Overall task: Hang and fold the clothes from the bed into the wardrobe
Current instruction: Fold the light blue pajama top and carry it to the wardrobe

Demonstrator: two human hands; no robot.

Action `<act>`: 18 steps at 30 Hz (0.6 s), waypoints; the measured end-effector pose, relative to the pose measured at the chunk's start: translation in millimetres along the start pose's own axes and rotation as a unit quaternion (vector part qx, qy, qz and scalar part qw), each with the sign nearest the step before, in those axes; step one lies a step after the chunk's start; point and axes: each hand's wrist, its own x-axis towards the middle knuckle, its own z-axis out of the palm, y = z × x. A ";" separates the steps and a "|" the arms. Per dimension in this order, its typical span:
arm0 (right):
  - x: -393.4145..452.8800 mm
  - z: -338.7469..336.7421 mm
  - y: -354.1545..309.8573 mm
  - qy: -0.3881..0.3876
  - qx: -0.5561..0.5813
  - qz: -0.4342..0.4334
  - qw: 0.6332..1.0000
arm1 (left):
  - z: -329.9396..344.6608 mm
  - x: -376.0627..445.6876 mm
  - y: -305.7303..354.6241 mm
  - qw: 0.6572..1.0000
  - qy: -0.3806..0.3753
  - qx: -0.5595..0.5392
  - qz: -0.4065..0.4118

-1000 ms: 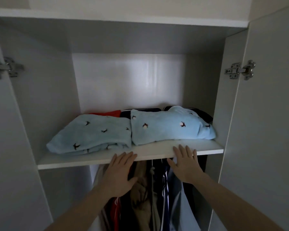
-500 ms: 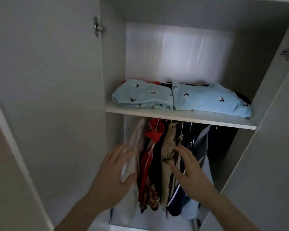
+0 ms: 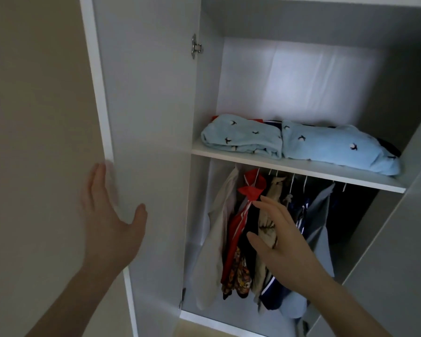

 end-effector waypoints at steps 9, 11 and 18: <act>-41.9 -29.7 14.7 0.055 -0.003 0.017 0.998 | 34.9 -20.1 7.5 0.999 -0.040 -0.036 0.010; -47.6 -36.6 15.0 0.065 -0.004 0.016 0.998 | 41.3 -28.5 16.1 0.997 -0.045 -0.045 0.049; -73.4 -80.6 24.4 0.132 -0.016 0.053 0.990 | 82.4 -41.1 44.9 0.982 -0.110 -0.048 0.144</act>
